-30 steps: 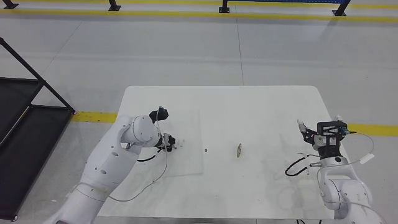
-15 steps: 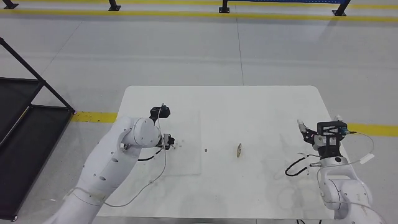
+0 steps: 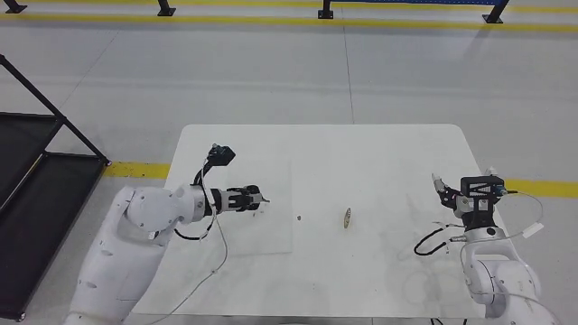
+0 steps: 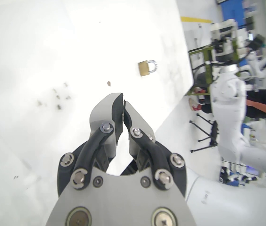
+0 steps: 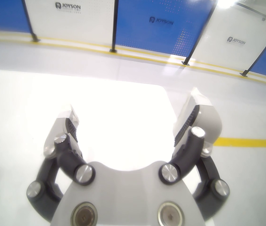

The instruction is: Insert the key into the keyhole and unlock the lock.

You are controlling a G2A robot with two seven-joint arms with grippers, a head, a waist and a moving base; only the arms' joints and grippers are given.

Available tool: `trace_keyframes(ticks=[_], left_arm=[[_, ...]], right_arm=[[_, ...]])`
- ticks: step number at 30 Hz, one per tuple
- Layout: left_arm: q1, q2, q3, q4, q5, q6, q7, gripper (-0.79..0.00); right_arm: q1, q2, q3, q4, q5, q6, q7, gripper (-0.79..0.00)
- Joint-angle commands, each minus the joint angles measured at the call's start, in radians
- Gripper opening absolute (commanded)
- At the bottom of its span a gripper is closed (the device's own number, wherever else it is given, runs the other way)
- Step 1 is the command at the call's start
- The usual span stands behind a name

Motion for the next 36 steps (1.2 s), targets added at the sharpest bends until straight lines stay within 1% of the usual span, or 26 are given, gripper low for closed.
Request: trace_keyframes(ticks=[1,4,6,9,13,15,26,27,32,34,36], left_arm=[[0.037,0.002,-0.054,0.044,-0.172,-0.101,-0.007,-0.785],[0.067,0.004,-0.106,0.131,-0.374,-0.234,-0.047,-0.785],[0.078,0.008,-0.134,0.2,-0.465,-0.31,-0.088,-0.785],[0.084,0.01,-0.159,0.296,-0.605,-0.372,-0.139,-0.785],[0.087,0.012,-0.17,0.372,-0.734,-0.435,-0.2,-0.785],[0.09,0.014,-0.168,0.378,-0.798,-0.426,-0.213,-0.785],[0.091,0.014,-0.17,0.376,-0.8,-0.43,-0.21,-0.785],[0.091,0.014,-0.17,0.376,-0.8,-0.43,-0.21,-0.785],[0.091,0.014,-0.17,0.376,-0.8,-0.43,-0.21,-0.785],[0.091,0.014,-0.17,0.376,-0.8,-0.43,-0.21,-0.785],[0.091,0.014,-0.17,0.376,-0.8,-0.43,-0.21,-0.785]], right_arm=[[0.0,0.0,0.0,0.0,0.0,0.0,0.0,0.0],[0.0,0.0,0.0,0.0,0.0,0.0,0.0,0.0],[0.0,0.0,0.0,0.0,0.0,0.0,0.0,0.0],[0.0,0.0,0.0,0.0,0.0,0.0,0.0,0.0],[0.0,0.0,0.0,0.0,0.0,0.0,0.0,0.0],[0.0,0.0,0.0,0.0,0.0,0.0,0.0,0.0],[0.0,0.0,0.0,0.0,0.0,0.0,0.0,0.0],[0.003,0.0,-0.009,-0.014,-0.005,-0.02,0.008,0.0],[-0.009,0.004,-0.074,-0.142,-0.077,-0.139,0.13,0.0],[0.0,0.003,-0.118,-0.175,-0.095,-0.182,0.205,0.0],[0.016,0.001,-0.163,-0.186,-0.102,-0.198,0.295,0.0]])
